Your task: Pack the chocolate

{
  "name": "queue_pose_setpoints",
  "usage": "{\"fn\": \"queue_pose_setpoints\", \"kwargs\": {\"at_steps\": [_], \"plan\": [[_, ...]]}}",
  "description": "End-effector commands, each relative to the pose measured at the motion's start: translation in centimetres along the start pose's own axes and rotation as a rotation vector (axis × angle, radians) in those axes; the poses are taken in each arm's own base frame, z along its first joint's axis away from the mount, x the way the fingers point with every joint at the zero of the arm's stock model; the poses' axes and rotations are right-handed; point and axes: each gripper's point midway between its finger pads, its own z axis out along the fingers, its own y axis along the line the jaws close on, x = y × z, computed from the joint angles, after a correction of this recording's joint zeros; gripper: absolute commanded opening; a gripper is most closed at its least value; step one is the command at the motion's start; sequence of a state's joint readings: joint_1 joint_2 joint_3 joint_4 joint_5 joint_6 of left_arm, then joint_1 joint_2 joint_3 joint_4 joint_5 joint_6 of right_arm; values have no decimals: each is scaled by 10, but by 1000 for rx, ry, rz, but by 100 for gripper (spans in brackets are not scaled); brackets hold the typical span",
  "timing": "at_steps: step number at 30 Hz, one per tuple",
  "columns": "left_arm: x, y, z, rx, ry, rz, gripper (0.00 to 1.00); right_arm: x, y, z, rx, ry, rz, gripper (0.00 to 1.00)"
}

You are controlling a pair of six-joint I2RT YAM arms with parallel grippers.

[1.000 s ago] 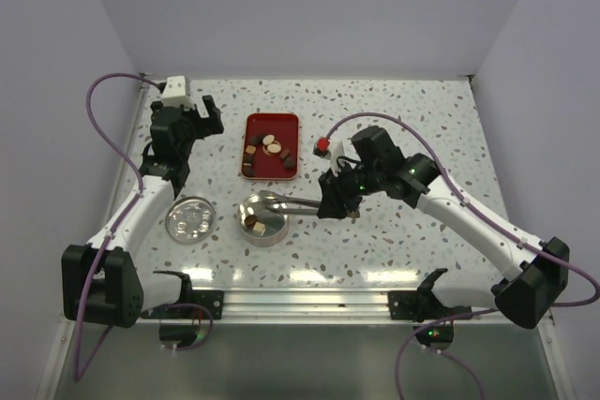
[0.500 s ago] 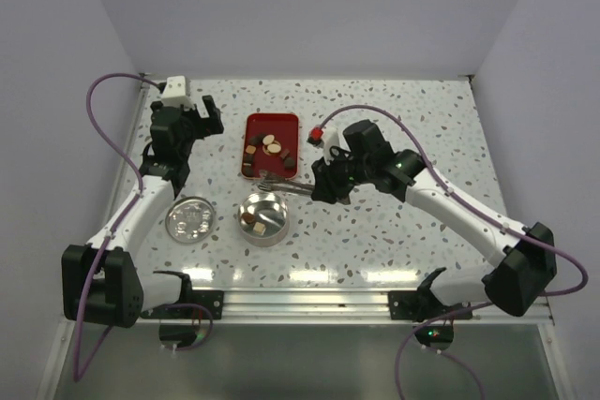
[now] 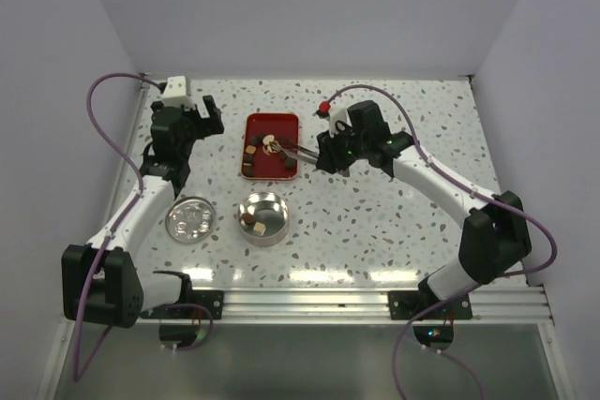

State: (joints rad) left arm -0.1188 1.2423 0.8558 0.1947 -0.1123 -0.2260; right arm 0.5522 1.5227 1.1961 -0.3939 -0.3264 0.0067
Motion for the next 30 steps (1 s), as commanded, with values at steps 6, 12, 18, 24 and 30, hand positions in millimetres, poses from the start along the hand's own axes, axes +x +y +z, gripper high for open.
{"fn": "queue_pose_setpoints", "kwargs": {"at_steps": [6, 12, 18, 24, 30], "plan": [[-16, -3, -1, 0, -45, -10, 100, -43, -16, 18, -2, -96, -84, 42], [-13, -2, 0, -3, -38, -11, 100, -43, -20, 32, -8, -90, -80, 44], [-13, -2, 0, -4, -38, -8, 100, -42, -27, 42, 1, -73, -84, 45], [-13, -1, 1, -6, -37, -8, 100, -33, -28, 49, -11, -38, -80, 45], [-12, -1, 1, -6, -35, -6, 100, -19, -33, 54, 6, -3, -78, 45]]}}
